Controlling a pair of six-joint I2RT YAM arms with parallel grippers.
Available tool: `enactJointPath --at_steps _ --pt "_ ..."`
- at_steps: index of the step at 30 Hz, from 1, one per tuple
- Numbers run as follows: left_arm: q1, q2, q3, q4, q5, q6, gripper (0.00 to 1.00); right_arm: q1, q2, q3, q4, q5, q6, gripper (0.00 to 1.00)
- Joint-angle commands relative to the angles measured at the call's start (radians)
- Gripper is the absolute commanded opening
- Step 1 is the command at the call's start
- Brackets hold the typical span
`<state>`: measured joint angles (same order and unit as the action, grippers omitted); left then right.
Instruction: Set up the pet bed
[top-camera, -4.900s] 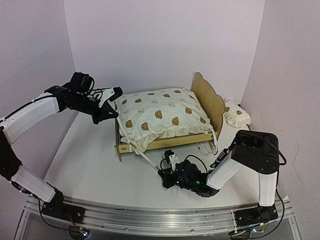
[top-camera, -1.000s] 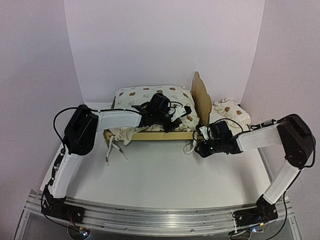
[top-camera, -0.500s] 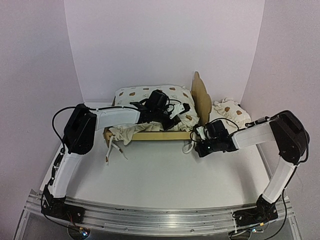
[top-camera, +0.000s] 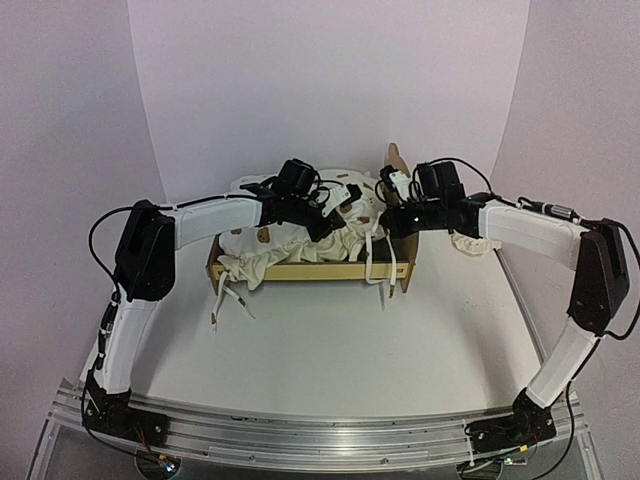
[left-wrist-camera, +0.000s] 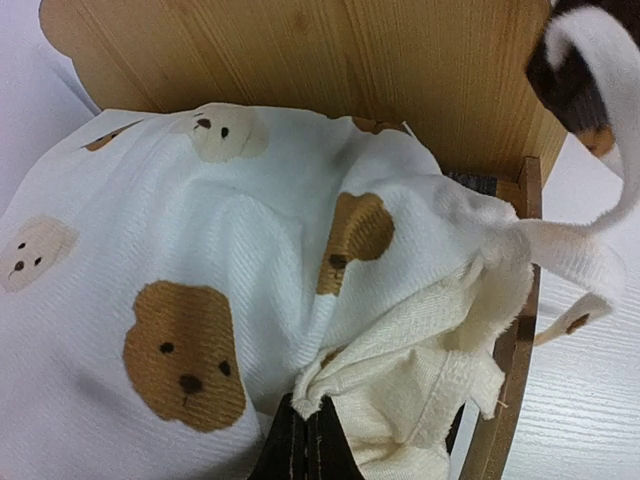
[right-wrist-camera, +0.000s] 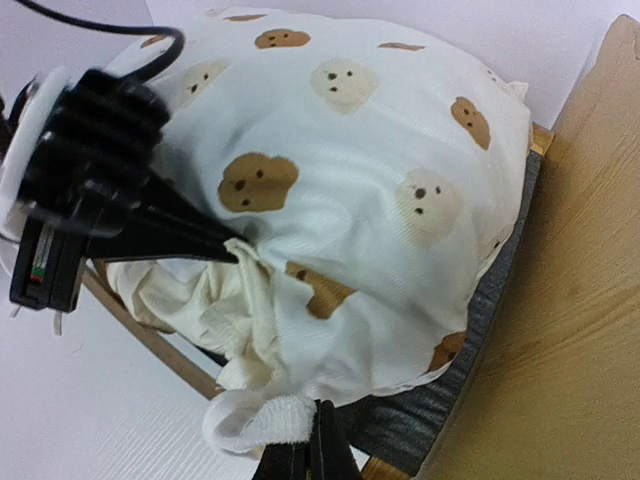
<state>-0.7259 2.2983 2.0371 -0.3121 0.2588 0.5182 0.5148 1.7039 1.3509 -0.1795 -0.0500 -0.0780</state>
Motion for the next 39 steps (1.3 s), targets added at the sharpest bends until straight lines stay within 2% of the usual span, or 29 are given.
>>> enactJointPath --at_steps 1,6,12,15,22,28,39 --pt "0.031 -0.082 0.055 -0.019 -0.021 -0.033 0.0 -0.018 0.08 0.119 -0.077 0.023 -0.019 0.0" --pt "0.034 -0.088 0.043 -0.015 -0.021 -0.028 0.0 -0.018 0.114 0.219 -0.086 0.005 -0.05 0.0" --pt "0.034 -0.086 0.039 -0.015 -0.017 -0.038 0.0 -0.019 0.115 0.246 -0.076 -0.006 -0.078 0.0" --pt "0.036 -0.085 0.043 -0.023 -0.004 -0.066 0.0 -0.019 0.103 0.238 -0.02 -0.053 -0.102 0.0" --pt "0.074 -0.065 0.08 -0.09 0.076 -0.203 0.0 -0.02 0.108 0.192 0.098 -0.066 -0.241 0.0" --pt "0.076 -0.069 0.066 -0.096 0.104 -0.222 0.0 -0.02 0.167 0.261 0.132 -0.122 -0.348 0.0" --pt "0.077 -0.07 0.065 -0.091 0.104 -0.224 0.0 -0.026 0.233 0.37 0.13 -0.114 -0.453 0.0"
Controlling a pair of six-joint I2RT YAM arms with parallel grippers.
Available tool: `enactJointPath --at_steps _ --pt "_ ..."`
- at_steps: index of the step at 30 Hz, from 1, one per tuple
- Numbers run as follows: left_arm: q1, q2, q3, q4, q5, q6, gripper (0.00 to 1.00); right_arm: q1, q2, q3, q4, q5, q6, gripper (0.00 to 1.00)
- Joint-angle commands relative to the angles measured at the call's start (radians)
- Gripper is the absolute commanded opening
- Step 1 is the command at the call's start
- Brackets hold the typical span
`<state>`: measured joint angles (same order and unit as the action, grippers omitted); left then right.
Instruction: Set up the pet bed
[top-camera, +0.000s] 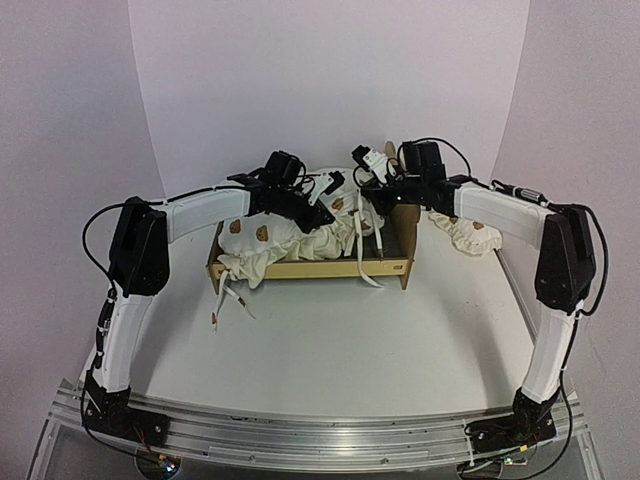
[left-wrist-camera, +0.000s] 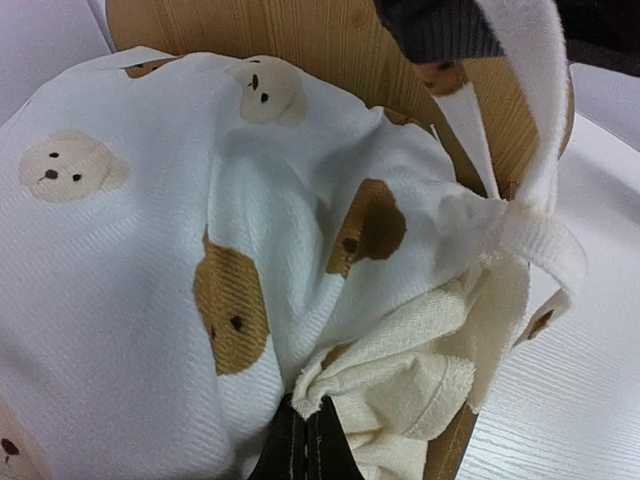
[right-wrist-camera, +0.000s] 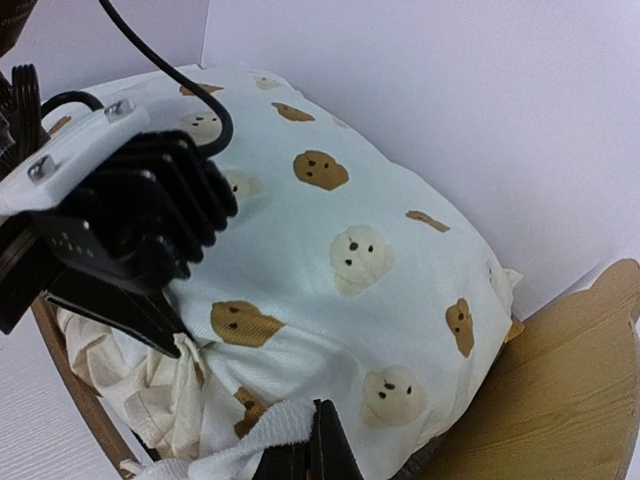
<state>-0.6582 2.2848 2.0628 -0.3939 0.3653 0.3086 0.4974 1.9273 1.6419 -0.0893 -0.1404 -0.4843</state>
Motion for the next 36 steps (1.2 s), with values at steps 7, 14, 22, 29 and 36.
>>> enactJointPath --at_steps 7,14,22,29,36 --pt "0.009 -0.054 0.038 -0.006 -0.003 -0.02 0.0 -0.01 -0.005 0.06 0.041 -0.015 -0.05 0.0" --pt "0.009 -0.051 0.037 -0.005 0.0 -0.022 0.0 -0.02 -0.002 0.01 0.031 -0.004 -0.042 0.0" --pt "0.009 -0.049 0.039 -0.003 -0.007 -0.017 0.0 -0.022 -0.044 -0.022 -0.06 -0.024 0.008 0.0" --pt "0.009 -0.047 0.041 -0.003 -0.009 -0.011 0.0 -0.022 -0.084 -0.004 -0.133 -0.038 0.057 0.0" --pt "0.009 -0.044 0.039 -0.003 -0.008 -0.009 0.0 -0.022 -0.105 0.023 -0.152 -0.085 0.114 0.0"
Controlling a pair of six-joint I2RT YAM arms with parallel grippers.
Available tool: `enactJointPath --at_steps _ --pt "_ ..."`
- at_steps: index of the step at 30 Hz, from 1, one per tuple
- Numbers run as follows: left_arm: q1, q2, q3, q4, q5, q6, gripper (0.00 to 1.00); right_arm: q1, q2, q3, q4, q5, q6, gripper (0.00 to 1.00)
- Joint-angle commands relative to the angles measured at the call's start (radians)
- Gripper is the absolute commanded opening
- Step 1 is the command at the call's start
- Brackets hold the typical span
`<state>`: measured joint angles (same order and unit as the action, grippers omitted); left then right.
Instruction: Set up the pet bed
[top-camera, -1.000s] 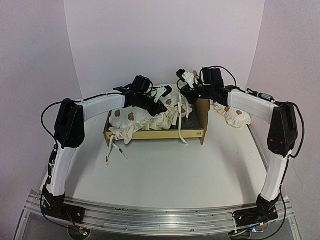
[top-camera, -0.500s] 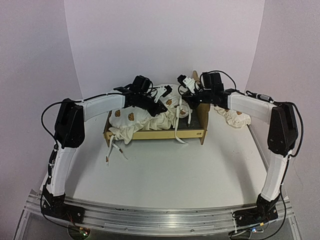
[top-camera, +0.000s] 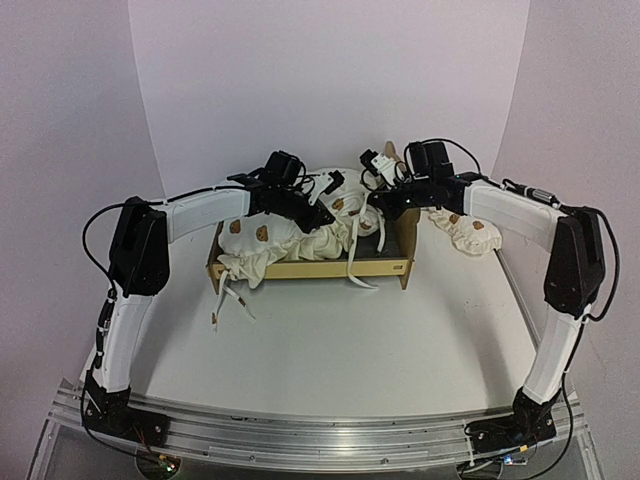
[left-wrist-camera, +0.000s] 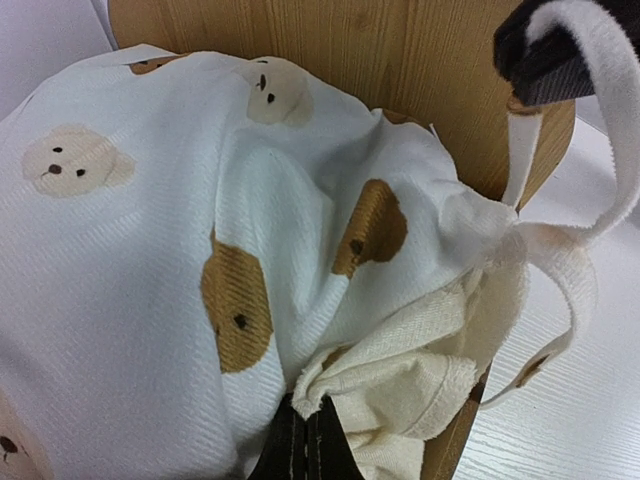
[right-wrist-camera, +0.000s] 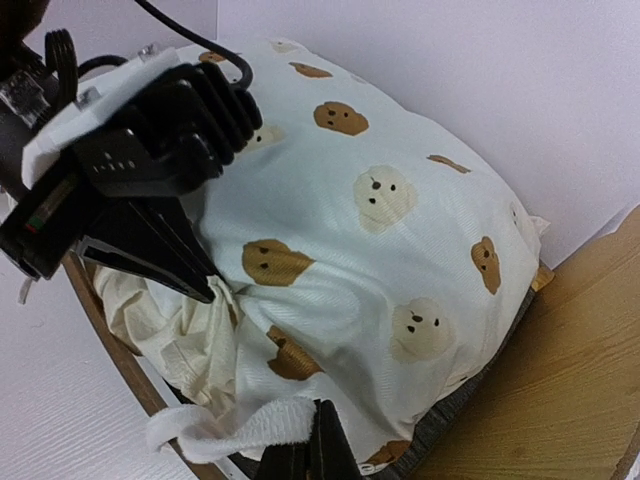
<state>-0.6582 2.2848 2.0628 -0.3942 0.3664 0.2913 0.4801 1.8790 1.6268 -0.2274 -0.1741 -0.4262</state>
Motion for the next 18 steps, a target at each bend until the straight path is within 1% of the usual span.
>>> enactJointPath --at_steps 1,18 --pt "0.009 -0.044 0.039 -0.002 -0.009 0.009 0.0 -0.005 -0.056 0.04 -0.013 -0.059 0.064 0.0" --pt "0.009 -0.046 0.031 0.0 -0.014 0.01 0.0 -0.004 0.029 0.017 -0.013 -0.053 0.093 0.0"
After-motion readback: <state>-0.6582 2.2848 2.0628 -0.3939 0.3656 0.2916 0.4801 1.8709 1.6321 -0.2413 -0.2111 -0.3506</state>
